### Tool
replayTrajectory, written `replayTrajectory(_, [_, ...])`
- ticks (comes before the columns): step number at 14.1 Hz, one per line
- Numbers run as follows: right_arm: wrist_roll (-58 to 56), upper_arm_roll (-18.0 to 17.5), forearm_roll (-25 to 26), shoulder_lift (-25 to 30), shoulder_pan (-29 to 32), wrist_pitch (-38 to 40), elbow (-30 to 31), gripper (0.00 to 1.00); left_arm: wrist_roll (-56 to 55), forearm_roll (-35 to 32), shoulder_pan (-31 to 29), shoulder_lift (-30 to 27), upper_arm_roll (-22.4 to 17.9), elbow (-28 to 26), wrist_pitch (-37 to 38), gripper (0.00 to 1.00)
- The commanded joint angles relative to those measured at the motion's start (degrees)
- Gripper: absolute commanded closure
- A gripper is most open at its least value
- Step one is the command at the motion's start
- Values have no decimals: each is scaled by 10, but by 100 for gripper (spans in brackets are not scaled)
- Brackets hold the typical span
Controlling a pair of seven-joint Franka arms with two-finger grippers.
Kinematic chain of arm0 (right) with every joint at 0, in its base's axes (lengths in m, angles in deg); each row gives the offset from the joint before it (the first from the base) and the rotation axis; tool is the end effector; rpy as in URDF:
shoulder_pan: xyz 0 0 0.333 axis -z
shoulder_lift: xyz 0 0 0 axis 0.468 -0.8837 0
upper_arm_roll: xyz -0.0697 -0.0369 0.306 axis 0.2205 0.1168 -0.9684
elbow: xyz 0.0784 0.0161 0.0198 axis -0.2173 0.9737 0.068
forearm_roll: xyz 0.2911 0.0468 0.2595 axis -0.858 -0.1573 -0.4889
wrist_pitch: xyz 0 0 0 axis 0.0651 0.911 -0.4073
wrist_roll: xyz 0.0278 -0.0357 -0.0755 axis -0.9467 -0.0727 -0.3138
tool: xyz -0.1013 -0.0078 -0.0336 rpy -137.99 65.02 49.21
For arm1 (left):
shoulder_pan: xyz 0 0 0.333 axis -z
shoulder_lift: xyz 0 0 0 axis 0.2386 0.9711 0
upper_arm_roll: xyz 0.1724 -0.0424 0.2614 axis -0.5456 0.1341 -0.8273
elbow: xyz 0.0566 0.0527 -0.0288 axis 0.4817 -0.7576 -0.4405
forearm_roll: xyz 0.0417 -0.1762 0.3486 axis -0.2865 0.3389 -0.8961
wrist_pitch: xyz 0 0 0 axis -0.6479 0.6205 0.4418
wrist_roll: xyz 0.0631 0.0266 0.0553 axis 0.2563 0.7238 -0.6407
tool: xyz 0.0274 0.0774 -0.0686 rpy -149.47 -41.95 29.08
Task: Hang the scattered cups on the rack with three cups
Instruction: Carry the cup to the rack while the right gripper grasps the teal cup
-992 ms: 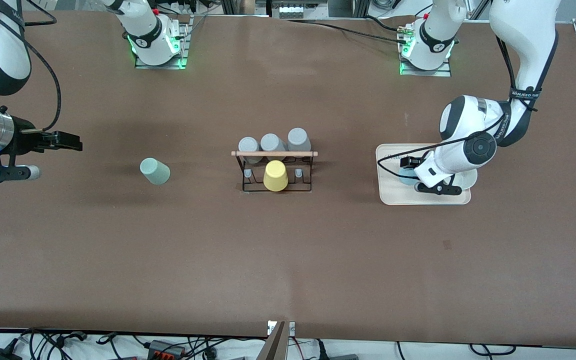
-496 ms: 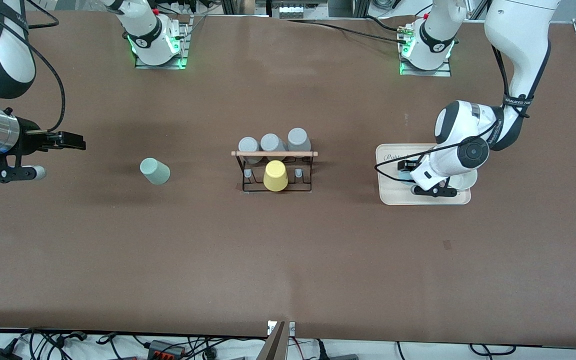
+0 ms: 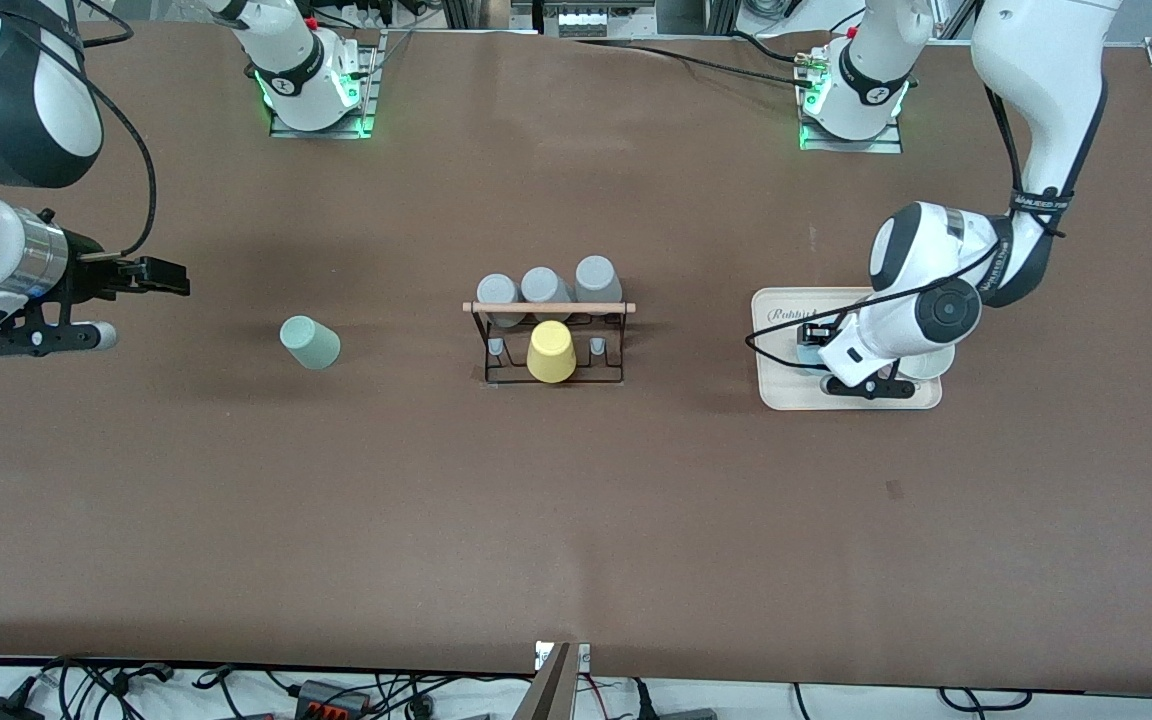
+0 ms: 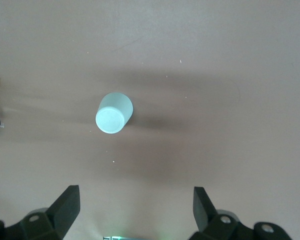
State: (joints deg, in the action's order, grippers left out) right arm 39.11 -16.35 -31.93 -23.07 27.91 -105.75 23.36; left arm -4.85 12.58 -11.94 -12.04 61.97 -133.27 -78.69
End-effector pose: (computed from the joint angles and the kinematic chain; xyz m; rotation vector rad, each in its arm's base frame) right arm 0.5820 0.0045 0.4786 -3.1180 -0.1149 0.3578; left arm 0.5656 -0.1205 0.2525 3.0939 -0.0363 -0.4266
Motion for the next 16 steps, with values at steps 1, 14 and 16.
replayTrajectory(1, [0, 0, 1, 36, -3, -18, 45, 0, -3, 9, 11, 10, 2, 137, 128, 72])
replayTrajectory(14, [0, 0, 9, 42, -57, -90, 82, 0, -5, 13, 217, 126, 1, 446, 193, 70])
replayTrajectory(16, [0, 0, 9, 41, -59, -127, 108, 0, -6, 12, 237, 131, 1, 464, 193, 70])
